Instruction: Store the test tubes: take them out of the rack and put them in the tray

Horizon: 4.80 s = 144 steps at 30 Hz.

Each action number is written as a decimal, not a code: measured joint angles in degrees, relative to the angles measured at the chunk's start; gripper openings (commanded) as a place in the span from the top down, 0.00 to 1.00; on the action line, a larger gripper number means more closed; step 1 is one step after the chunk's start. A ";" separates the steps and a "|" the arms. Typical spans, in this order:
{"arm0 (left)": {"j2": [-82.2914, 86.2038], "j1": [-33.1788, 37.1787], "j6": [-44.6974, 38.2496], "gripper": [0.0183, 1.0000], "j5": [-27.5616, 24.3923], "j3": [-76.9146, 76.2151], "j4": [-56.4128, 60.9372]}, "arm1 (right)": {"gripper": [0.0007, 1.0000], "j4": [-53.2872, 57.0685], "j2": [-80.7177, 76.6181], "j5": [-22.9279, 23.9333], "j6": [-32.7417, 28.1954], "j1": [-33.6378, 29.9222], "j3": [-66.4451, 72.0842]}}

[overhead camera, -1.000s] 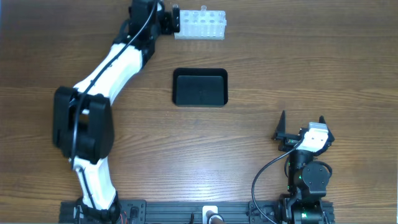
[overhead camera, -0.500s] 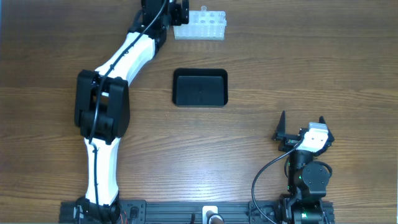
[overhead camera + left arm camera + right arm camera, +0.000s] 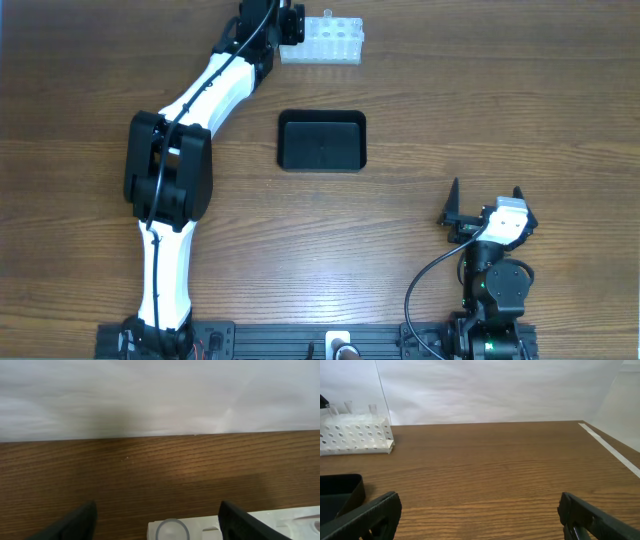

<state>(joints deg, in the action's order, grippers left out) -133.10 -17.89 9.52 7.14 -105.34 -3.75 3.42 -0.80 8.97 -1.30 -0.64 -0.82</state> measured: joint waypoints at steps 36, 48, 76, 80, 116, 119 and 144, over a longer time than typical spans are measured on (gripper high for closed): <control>0.00 -0.44 1.07 0.76 0.00 0.00 -1.44 | 0.01 0.00 0.00 0.00 -0.02 0.00 0.00; 0.00 -0.92 1.07 0.85 0.00 0.00 -1.36 | 0.01 0.00 0.00 0.00 0.00 0.00 0.00; 8.37 -1.11 1.05 0.95 0.92 0.02 -2.51 | 0.01 0.00 0.00 0.00 -0.04 0.00 0.00; 17.14 -1.31 0.76 0.98 2.40 -0.07 -3.34 | 0.01 0.00 0.00 -0.02 0.02 0.00 0.00; 10.60 -12.98 23.12 0.98 9.40 -0.46 -54.53 | 0.01 0.00 0.00 0.00 0.00 0.00 0.00; 10.54 -12.79 23.12 0.98 9.42 -0.46 -54.27 | 0.01 -0.02 0.00 0.00 -0.02 0.00 0.00; 6.62 -11.89 23.63 0.59 8.22 -0.46 -52.78 | 0.01 -0.02 0.00 0.00 0.00 0.00 0.00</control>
<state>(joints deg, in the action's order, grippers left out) -126.48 -29.78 33.15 15.35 -105.80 -56.53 3.40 -0.80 8.97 -1.30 -0.64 -0.82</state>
